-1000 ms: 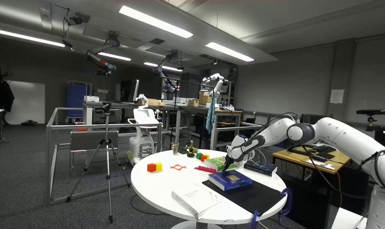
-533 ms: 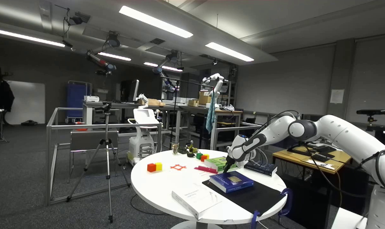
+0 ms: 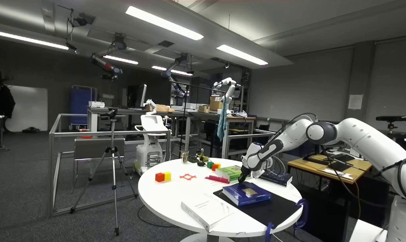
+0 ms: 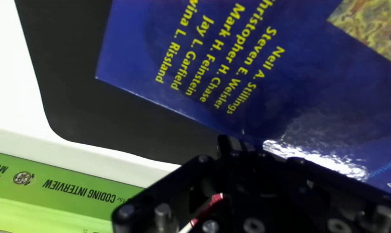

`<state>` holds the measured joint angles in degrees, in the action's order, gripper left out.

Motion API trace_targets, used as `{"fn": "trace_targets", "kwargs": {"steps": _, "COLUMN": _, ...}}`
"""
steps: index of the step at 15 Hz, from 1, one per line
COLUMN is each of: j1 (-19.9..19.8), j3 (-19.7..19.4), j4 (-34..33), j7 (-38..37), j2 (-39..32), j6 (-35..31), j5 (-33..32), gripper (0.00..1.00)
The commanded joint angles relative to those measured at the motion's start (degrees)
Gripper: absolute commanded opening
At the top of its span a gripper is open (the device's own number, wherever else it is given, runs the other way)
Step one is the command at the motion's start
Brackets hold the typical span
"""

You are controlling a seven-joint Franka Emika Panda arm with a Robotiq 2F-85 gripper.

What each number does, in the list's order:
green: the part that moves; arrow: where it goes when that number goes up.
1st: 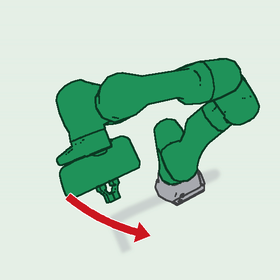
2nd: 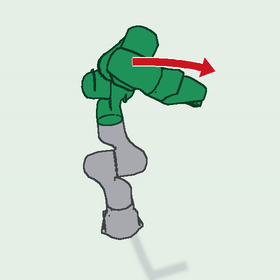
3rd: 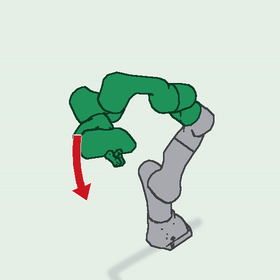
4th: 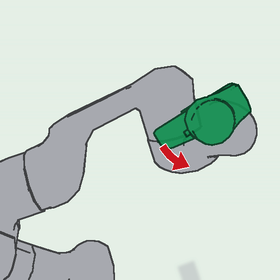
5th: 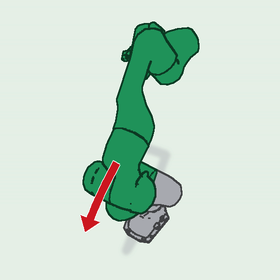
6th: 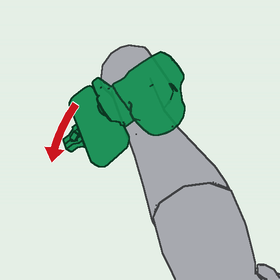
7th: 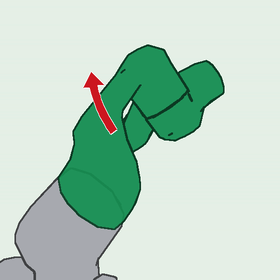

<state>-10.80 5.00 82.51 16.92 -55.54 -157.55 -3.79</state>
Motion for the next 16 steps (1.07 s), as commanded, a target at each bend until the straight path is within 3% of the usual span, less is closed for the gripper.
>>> {"fn": "trace_targets", "kwargs": {"steps": 1, "j1": -1.09, "j3": 0.66, "j4": 7.69, "j7": 1.19, "j2": 5.12, "j6": -0.41, "j5": 0.56, "gripper": 0.0}}
{"fn": "trace_targets", "kwargs": {"steps": 8, "j1": -1.41, "j3": -0.47, "j4": 13.22, "j7": 0.48, "j2": 8.29, "j6": -0.98, "j5": 0.4, "gripper": 0.0}}
{"fn": "trace_targets", "kwargs": {"steps": 16, "j1": -0.24, "j3": -4.48, "j4": 22.12, "j7": -1.01, "j2": 13.86, "j6": -2.07, "j5": -0.89, "gripper": 0.0}}
